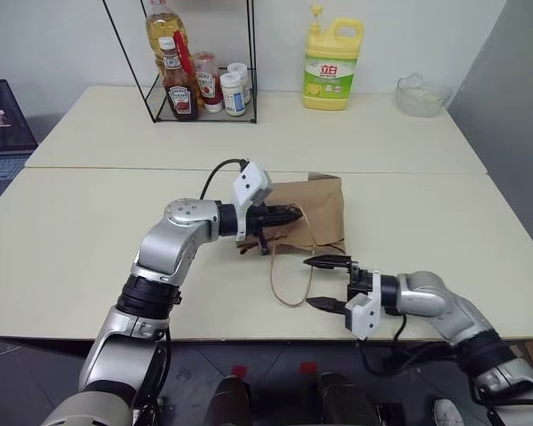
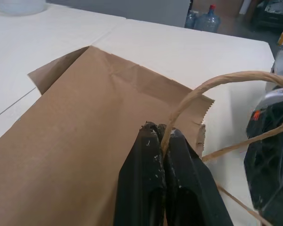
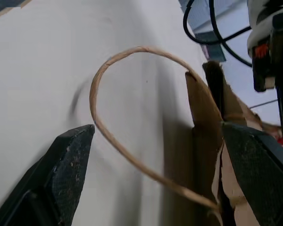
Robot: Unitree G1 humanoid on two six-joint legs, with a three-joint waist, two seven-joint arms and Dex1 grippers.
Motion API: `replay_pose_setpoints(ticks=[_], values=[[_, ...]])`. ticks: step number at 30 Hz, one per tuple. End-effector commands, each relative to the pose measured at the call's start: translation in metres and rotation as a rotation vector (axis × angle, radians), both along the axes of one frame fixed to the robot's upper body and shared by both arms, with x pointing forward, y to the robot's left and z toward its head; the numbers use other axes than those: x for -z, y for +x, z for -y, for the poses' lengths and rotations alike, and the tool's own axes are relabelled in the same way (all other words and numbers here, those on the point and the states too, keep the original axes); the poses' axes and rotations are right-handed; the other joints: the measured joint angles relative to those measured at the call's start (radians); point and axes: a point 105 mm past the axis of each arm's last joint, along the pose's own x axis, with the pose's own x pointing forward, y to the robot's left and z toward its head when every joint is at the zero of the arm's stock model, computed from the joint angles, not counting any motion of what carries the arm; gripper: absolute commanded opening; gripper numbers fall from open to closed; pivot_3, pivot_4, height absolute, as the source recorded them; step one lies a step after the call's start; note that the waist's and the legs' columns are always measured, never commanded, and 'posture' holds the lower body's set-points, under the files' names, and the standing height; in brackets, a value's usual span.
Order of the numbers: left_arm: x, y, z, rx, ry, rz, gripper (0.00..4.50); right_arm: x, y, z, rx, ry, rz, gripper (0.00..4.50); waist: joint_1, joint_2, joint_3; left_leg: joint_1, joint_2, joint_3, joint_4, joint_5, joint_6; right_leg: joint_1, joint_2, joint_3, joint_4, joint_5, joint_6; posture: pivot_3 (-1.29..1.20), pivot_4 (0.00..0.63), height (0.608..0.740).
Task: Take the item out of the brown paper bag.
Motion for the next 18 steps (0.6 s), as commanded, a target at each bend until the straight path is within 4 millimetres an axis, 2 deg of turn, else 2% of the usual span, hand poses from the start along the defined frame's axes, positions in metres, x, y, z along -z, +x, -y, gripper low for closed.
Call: replay_pose_setpoints(ticks=[1,2,5,12,16,18], values=[[-0.019,-0.001,0.002,0.010,-0.039,0.055,0.04,0.017,0.005,-0.004,0.006,-0.064,-0.025,4.50,-0.003,0.000,0.000,0.000,0.000,0.000,0.000,0.000,0.000,0.000,0.000,0.000,0.000,0.000,0.000,0.00,0.150,0.740],[-0.019,-0.001,0.002,0.009,-0.040,0.056,0.04,0.015,0.007,-0.005,0.004,-0.061,-0.020,4.50,-0.004,0.000,0.000,0.001,0.000,0.000,0.000,0.000,0.000,0.001,0.000,0.000,0.000,0.000,0.000,0.00,0.150,0.740],[-0.020,-0.001,0.002,0.008,-0.041,0.058,0.00,0.014,0.008,-0.005,-0.008,-0.061,-0.022,3.93,-0.011,0.000,0.000,0.004,0.000,0.000,0.000,0.000,0.000,0.005,0.000,0.000,0.000,0.000,0.000,0.00,0.150,0.740],[-0.020,-0.001,0.003,0.006,-0.043,0.062,0.00,0.013,0.004,-0.004,-0.023,-0.050,-0.038,1.42,-0.013,0.000,0.000,0.005,0.000,-0.001,0.000,-0.002,0.003,0.007,0.000,0.000,-0.001,0.000,0.000,0.00,0.150,0.740],[-0.026,0.003,0.003,0.007,-0.039,0.088,0.00,0.017,0.004,-0.006,0.016,-0.019,-0.133,0.05,-0.013,0.000,0.000,0.005,0.000,-0.001,0.000,-0.002,0.003,0.008,0.000,-0.001,-0.001,0.000,0.000,0.00,0.150,0.740],[-0.035,0.008,0.002,-0.002,-0.040,0.118,0.00,0.023,0.003,-0.005,0.038,-0.022,-0.201,0.02,-0.011,0.000,0.000,0.005,0.000,-0.001,0.000,-0.002,0.003,0.008,0.000,-0.001,-0.002,0.000,0.000,0.00,0.150,0.740]])
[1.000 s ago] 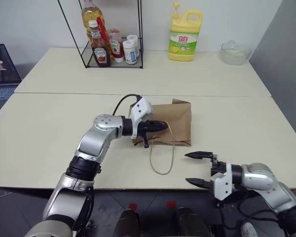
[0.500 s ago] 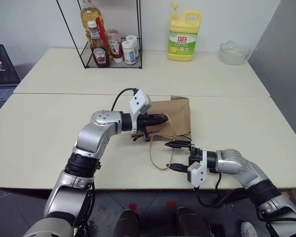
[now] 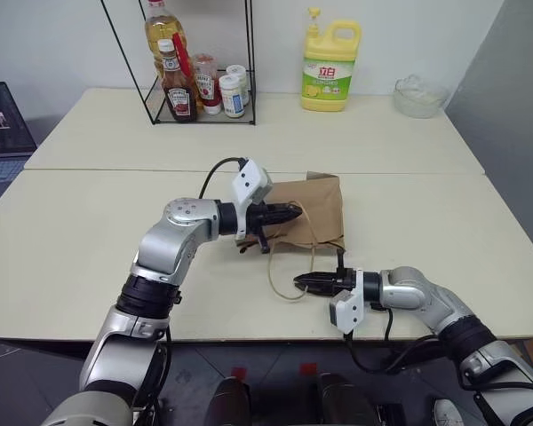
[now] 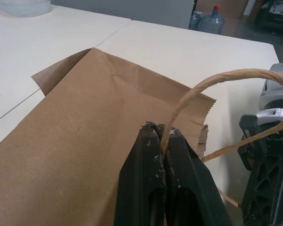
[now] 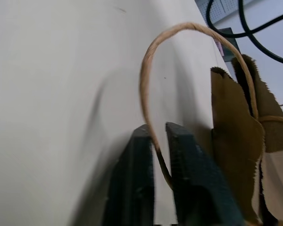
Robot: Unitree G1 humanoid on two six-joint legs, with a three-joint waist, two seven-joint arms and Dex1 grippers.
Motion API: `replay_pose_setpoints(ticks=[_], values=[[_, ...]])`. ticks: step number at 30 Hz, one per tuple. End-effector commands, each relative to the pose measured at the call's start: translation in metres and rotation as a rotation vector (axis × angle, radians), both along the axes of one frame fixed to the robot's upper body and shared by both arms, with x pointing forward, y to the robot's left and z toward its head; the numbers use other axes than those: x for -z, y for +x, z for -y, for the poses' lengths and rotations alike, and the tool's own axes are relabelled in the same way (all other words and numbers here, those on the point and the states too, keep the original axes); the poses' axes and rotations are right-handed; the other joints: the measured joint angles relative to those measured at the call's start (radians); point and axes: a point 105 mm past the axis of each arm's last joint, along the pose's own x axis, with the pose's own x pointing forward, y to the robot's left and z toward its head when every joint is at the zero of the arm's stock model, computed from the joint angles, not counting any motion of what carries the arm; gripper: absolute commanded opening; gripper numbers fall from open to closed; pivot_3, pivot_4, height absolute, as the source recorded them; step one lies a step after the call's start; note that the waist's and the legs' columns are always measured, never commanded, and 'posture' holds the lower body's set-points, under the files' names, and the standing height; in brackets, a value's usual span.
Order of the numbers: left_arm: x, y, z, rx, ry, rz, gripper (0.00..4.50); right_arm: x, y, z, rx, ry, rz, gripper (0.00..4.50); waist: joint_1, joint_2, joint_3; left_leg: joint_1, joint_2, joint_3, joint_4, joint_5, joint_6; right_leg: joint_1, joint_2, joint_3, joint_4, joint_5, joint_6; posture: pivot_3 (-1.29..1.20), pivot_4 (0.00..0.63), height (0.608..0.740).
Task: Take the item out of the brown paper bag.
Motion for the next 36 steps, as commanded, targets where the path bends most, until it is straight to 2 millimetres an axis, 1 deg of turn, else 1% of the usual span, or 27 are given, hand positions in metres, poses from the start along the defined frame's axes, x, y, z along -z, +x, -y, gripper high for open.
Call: replay_pose_setpoints(ticks=[1,7,14,17,27,36], values=[[-0.035,0.008,0.003,0.010,-0.039,0.120,0.00,0.013,-0.004,0.000,0.043,0.000,-0.146,0.02,0.002,0.000,0.000,0.000,0.000,-0.001,0.000,0.000,0.000,0.000,0.000,-0.001,0.000,0.000,0.000,0.00,0.150,0.740],[-0.063,0.020,0.000,-0.014,-0.063,0.194,0.00,0.019,-0.008,-0.003,0.092,0.020,-0.312,0.02,0.001,0.000,0.000,0.000,0.000,-0.001,-0.001,0.000,0.000,0.001,0.000,-0.001,-0.001,0.000,0.000,0.00,0.150,0.740],[-0.084,0.035,-0.004,-0.055,-0.087,0.253,0.00,0.020,-0.011,-0.005,0.101,0.005,-0.361,0.02,0.002,0.000,0.000,-0.002,0.000,-0.002,0.000,0.000,0.000,0.000,0.000,-0.002,-0.002,0.000,0.000,0.00,0.150,0.740],[-0.089,0.041,-0.005,-0.078,-0.102,0.266,0.00,0.021,-0.011,-0.006,0.103,0.000,-0.365,0.02,0.002,0.000,0.000,-0.002,-0.001,-0.002,0.000,0.000,0.000,0.000,0.000,-0.002,-0.002,0.000,0.000,0.00,0.150,0.740],[-0.106,0.051,-0.004,-0.121,-0.153,0.293,0.00,0.026,-0.014,-0.003,0.087,-0.053,-0.359,0.02,0.003,0.000,0.001,-0.003,-0.001,-0.003,0.000,0.000,0.000,-0.001,0.000,-0.003,-0.002,0.000,0.000,0.00,0.150,0.740],[-0.115,0.057,-0.004,-0.147,-0.176,0.305,0.00,0.031,-0.015,-0.001,0.071,-0.105,-0.318,0.02,0.002,0.000,0.001,-0.004,-0.001,-0.003,0.000,0.000,0.000,-0.001,0.000,-0.003,-0.002,0.000,0.000,0.00,0.150,0.740]])
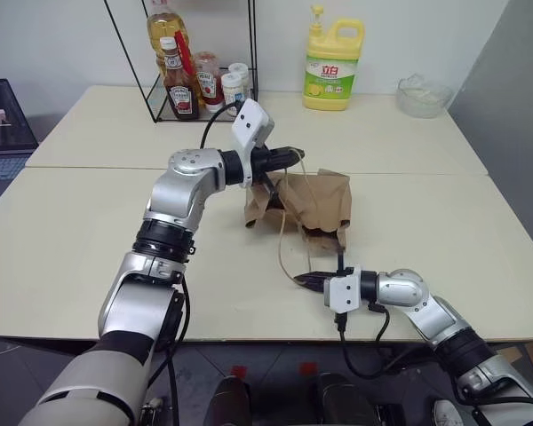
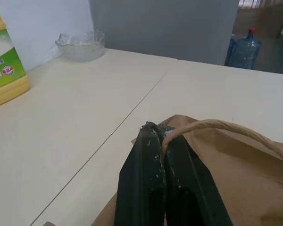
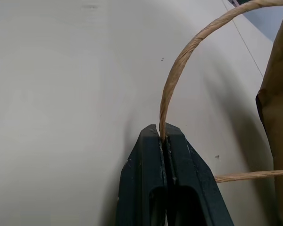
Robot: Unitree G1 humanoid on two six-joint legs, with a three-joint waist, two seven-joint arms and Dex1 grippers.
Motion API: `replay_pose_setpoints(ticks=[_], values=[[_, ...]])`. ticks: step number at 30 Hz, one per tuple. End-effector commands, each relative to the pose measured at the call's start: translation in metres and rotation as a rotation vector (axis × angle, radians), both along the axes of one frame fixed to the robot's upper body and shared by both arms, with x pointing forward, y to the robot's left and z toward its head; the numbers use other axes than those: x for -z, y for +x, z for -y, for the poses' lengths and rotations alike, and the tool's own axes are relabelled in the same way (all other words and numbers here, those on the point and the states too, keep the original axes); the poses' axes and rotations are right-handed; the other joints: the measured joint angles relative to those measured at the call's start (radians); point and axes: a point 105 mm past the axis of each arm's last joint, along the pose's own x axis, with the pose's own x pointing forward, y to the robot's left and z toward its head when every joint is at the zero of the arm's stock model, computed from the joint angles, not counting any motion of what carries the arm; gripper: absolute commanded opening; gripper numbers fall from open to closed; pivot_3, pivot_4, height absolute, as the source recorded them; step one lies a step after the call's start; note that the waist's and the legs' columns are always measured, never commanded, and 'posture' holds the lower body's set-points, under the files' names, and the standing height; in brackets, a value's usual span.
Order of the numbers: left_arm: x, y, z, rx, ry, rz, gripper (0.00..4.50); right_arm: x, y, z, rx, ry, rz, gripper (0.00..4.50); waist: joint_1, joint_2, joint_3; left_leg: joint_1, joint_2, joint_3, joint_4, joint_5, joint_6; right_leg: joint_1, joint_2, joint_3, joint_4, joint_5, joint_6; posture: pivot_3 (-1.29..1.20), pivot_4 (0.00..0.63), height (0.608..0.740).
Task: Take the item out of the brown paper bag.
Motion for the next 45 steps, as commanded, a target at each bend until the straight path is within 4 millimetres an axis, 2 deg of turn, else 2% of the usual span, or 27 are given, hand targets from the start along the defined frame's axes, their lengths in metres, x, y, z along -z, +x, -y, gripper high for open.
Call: replay_pose_setpoints(ticks=[1,15,22,45], values=[[-0.060,0.000,-0.006,-0.043,-0.096,0.185,0.00,0.027,-0.014,0.005,-0.057,-0.119,-0.036,0.02,0.000,0.000,0.000,0.000,0.000,0.000,0.000,0.000,0.000,0.000,0.000,0.000,0.000,0.000,0.000,0.00,0.150,0.740],[-0.078,0.009,-0.007,-0.078,-0.126,0.195,0.00,0.044,-0.017,0.015,-0.112,-0.246,0.044,0.02,0.001,0.000,0.000,-0.002,0.000,-0.001,0.000,0.000,0.000,-0.001,0.000,-0.001,0.000,0.000,0.000,0.00,0.150,0.740],[-0.086,0.017,-0.009,-0.130,-0.161,0.195,0.00,0.048,-0.021,0.016,-0.126,-0.259,0.037,0.02,0.001,0.000,0.000,-0.002,0.000,-0.001,0.000,0.000,-0.001,-0.002,0.000,-0.001,0.000,0.000,0.000,0.00,0.150,0.740],[-0.102,0.027,-0.012,-0.181,-0.227,0.200,0.00,0.058,-0.028,0.021,-0.150,-0.311,0.007,0.02,0.001,0.000,0.000,-0.002,0.000,-0.001,0.000,0.002,-0.003,-0.002,0.000,-0.002,0.000,0.000,0.000,0.00,0.150,0.740]])
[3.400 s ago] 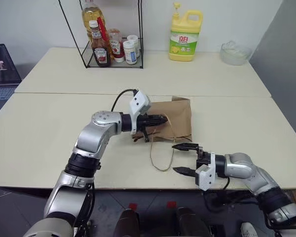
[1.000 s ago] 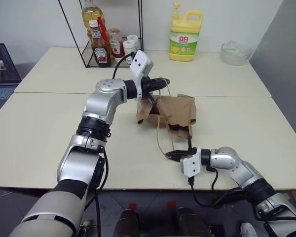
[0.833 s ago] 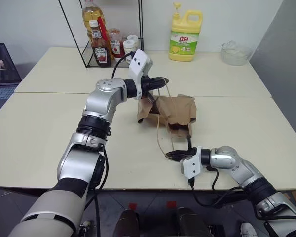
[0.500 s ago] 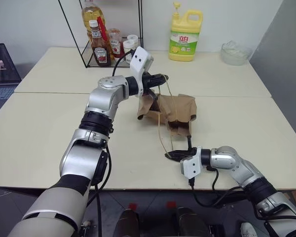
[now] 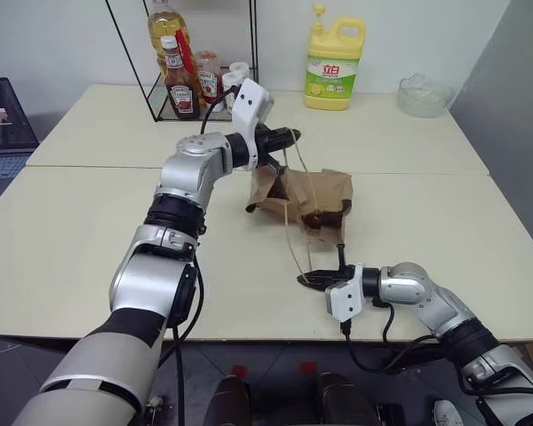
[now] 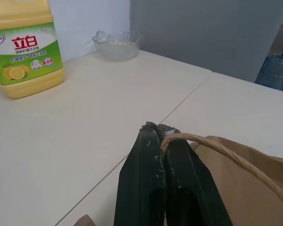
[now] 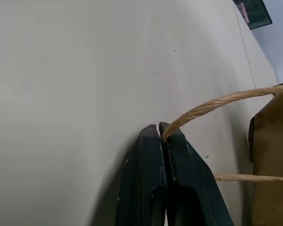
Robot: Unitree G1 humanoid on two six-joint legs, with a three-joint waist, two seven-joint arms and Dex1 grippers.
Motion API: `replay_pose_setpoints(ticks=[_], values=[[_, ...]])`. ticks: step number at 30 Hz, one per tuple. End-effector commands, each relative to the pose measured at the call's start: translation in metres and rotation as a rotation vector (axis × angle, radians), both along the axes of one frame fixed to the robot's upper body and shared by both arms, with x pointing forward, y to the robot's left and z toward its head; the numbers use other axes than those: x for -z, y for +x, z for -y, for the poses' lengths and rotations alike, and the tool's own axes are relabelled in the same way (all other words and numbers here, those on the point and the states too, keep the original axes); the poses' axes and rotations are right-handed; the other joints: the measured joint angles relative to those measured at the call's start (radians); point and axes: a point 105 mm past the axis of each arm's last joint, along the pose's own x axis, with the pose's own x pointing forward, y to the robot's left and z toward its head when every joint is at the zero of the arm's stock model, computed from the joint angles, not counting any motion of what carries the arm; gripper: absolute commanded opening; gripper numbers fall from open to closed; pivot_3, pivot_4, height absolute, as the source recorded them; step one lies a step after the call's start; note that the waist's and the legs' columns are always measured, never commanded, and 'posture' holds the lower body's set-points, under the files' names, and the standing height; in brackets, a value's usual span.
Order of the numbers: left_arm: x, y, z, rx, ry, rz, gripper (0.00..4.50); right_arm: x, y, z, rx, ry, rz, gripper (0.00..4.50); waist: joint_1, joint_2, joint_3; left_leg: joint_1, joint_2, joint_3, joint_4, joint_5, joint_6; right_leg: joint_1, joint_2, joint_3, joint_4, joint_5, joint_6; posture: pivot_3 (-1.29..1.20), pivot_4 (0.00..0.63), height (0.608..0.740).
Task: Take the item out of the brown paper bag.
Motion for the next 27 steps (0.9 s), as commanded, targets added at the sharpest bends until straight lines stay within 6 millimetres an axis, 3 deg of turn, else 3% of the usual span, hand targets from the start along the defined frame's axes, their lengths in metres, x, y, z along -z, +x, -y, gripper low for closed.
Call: replay_pose_setpoints(ticks=[1,14,20,23,27], values=[[-0.086,-0.005,-0.012,-0.057,-0.137,0.256,0.00,0.054,-0.031,0.013,-0.068,-0.207,-0.149,0.02,0.000,0.000,0.000,0.000,0.000,0.000,0.000,0.000,0.000,0.000,0.000,0.000,0.000,0.000,0.000,0.00,0.150,0.740],[-0.090,-0.005,-0.009,-0.054,-0.157,0.264,0.00,0.055,-0.031,0.014,-0.060,-0.207,-0.155,0.02,0.006,0.000,-0.001,0.004,0.000,-0.007,-0.002,0.000,0.000,0.012,-0.002,-0.010,-0.012,0.000,0.000,0.00,0.150,0.740],[-0.080,-0.011,-0.003,0.004,-0.127,0.237,0.00,0.043,-0.021,0.010,0.000,-0.149,-0.163,0.02,0.005,0.000,-0.001,0.004,0.000,-0.008,-0.002,0.000,0.000,0.012,-0.002,-0.011,-0.012,0.000,0.000,0.00,0.150,0.740],[-0.069,-0.018,0.000,0.045,-0.098,0.214,0.00,0.026,-0.016,0.011,0.041,-0.102,-0.172,0.02,0.006,0.000,-0.001,0.004,0.000,-0.008,-0.002,0.000,0.000,0.012,-0.002,-0.011,-0.011,0.000,0.000,0.00,0.150,0.740],[-0.064,-0.023,0.000,0.065,-0.081,0.201,0.00,0.015,-0.015,0.024,0.068,-0.120,-0.160,0.87,0.014,0.001,-0.001,0.002,0.000,-0.009,-0.001,0.000,-0.001,0.012,-0.002,-0.012,-0.012,0.000,0.000,0.00,0.150,0.740]])
